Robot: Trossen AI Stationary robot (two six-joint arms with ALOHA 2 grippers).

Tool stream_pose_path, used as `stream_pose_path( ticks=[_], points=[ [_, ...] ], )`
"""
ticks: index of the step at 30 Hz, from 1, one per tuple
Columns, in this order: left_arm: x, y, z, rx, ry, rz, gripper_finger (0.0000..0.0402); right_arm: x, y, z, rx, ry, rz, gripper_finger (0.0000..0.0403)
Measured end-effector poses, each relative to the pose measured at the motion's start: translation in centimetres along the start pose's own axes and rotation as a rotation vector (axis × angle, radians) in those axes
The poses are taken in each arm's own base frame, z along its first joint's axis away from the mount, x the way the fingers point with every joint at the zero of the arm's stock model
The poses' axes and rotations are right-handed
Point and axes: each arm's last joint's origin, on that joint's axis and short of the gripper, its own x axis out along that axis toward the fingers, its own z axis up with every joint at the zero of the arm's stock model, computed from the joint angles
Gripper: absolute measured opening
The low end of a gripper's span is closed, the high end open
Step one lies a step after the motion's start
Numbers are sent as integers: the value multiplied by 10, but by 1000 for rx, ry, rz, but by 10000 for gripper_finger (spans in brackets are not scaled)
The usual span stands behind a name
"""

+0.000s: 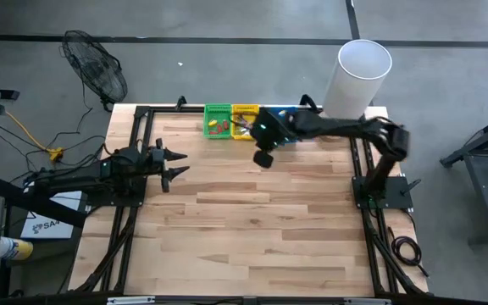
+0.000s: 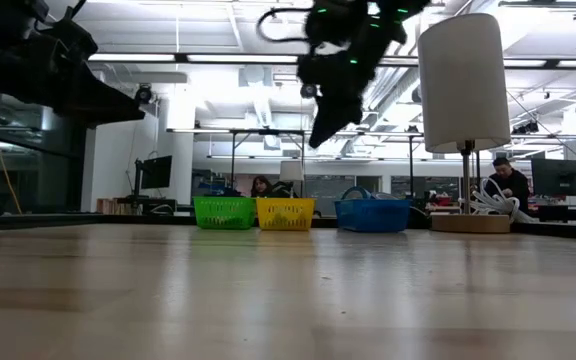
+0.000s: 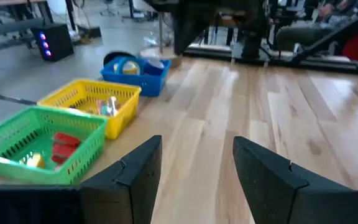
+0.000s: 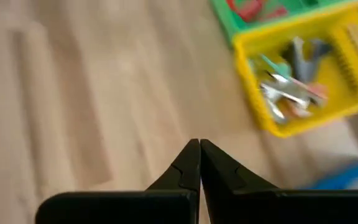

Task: Pick and place Stapler, Stapler remover, tape
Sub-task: Return to Home Position

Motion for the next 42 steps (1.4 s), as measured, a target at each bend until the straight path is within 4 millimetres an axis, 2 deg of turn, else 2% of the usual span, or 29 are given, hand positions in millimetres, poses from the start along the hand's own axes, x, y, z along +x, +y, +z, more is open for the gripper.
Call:
stream_pose_path(
  ticks=[9, 15, 21, 26, 33, 42],
  points=[
    [-4, -1, -4, -51, 26, -32, 195, -3, 25, -91, 14, -371, 218, 0],
    [1, -1, -19, -107, -41, -59, 195, -19, 24, -143, 50, -603, 264, 0],
    [0, -2, -20, -131, -107, -111, 195, -38, 23, -188, 61, -825, 284, 0],
    [-2, -3, -19, -136, -126, -125, 195, -49, 23, -222, 95, -910, 269, 0],
    [-1, -3, -20, -137, -123, -125, 195, -60, 22, -252, 120, -1005, 247, 0],
    [-1, -2, -21, -137, -118, -119, 195, -68, 20, -268, 111, -976, 253, 0]
  ],
)
